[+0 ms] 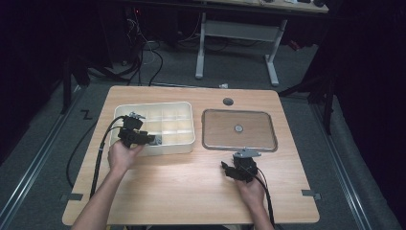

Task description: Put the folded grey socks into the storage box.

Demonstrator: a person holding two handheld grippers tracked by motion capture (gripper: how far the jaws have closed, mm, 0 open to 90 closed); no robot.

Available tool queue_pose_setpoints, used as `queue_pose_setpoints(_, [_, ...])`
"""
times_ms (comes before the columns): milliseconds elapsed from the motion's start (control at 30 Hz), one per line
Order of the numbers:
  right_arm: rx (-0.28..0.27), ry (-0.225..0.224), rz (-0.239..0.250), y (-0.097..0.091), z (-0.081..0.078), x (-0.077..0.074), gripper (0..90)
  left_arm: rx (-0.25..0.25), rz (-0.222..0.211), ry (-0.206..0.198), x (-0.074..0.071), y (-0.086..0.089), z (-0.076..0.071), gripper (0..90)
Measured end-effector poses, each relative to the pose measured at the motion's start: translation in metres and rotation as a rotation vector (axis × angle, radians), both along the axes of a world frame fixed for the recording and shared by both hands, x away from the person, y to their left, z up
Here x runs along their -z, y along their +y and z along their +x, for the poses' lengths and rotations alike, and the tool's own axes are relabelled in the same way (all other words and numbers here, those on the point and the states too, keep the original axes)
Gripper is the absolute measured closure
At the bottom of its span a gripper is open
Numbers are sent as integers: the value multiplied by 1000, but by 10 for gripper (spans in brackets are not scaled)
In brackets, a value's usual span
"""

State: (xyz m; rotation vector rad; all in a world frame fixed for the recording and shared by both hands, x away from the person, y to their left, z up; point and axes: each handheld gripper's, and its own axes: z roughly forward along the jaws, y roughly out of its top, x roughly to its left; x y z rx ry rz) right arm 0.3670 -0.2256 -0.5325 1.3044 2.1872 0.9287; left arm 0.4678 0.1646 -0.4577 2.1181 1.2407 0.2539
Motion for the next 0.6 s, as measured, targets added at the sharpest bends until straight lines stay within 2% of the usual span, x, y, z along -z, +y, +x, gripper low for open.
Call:
queue_pose_setpoints(100, [-1, 1, 0, 0, 0, 0, 411, 0, -29, -8, -5, 3, -3, 562])
queue_pose_setpoints(367, [-3, 1, 0, 0, 0, 0, 409, 0, -48, -43, -17, 6, -13, 519])
queue_pose_setpoints(600, [-3, 0, 0, 0, 0, 0, 409, -22, -84, -47, -24, 14, -21, 522])
